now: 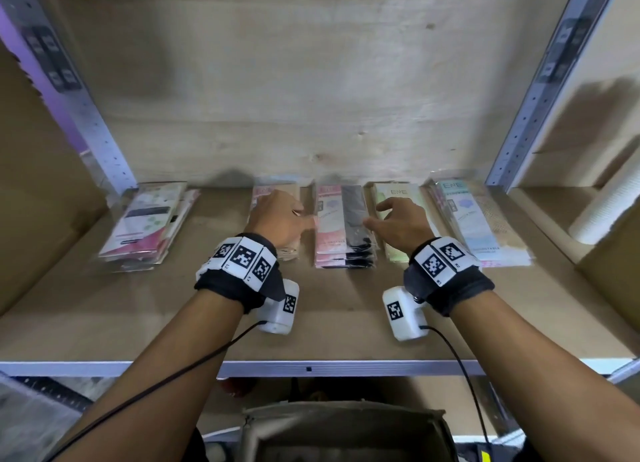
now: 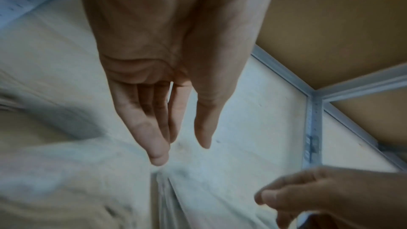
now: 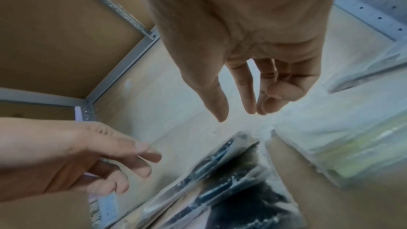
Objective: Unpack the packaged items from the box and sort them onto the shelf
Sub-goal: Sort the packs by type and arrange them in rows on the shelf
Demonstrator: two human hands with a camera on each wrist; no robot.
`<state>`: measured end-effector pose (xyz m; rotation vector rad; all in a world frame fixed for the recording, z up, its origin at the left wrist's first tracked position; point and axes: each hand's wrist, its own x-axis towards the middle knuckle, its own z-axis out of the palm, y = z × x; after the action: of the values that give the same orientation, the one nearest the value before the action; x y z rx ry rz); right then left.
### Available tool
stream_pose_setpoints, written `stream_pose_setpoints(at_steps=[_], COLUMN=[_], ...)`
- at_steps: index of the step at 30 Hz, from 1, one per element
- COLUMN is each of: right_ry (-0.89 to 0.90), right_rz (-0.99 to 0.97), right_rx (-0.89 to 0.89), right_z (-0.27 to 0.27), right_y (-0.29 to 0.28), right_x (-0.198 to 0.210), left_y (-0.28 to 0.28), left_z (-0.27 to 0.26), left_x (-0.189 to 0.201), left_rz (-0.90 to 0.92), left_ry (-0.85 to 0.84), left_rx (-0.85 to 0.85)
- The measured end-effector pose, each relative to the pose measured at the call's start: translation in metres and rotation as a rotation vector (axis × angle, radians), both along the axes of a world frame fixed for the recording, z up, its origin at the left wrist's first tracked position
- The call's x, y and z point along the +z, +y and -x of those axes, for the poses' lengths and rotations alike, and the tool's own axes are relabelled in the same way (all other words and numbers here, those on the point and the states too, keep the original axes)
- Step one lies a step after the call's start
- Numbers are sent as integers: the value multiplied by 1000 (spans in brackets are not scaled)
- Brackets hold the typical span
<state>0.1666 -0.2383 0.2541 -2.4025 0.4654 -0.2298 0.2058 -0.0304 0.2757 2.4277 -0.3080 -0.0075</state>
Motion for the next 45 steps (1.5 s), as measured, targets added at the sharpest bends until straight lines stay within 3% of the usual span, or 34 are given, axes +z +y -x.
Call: stream_pose_setpoints(at_steps=[4,7,14,18,23,28,34,36,39,42,45], right_ry=[-86,-117,20,164,235,217,200,158,115,100,84], right_rz=[0,-22,-378,-581,-621,-424,-646,-754,-905,-1019,-1193], right_rx=[22,171,476,573,546,496,474,473,465,463,460], right_z=[-16,-35,-80,-104,-122,-121,-99,-91,-78,-66,-54], right_y=[27,73,188,254,301,302,272,256,229,198,159], right_x=[12,21,21,13,-8,-15,7,17,32,50,68], left_y=[51,104,217,255,265,258,255,254,243,218,188], left_z=[-11,-19,-39,-47,-47,-39,-25,-23,-20,-16,-10], left_x=[18,23,-3,-20,-32,-26,-23,-20,-12,1,18], left_rz=[89,121,122,11,-72,-40,164,120,-91,-179,45], left_ry=[-65,-122,-39,107,114,61,119,114,-71,-273,-396], left_rx=[136,235,521,545,418,377,335,257,207,156,73])
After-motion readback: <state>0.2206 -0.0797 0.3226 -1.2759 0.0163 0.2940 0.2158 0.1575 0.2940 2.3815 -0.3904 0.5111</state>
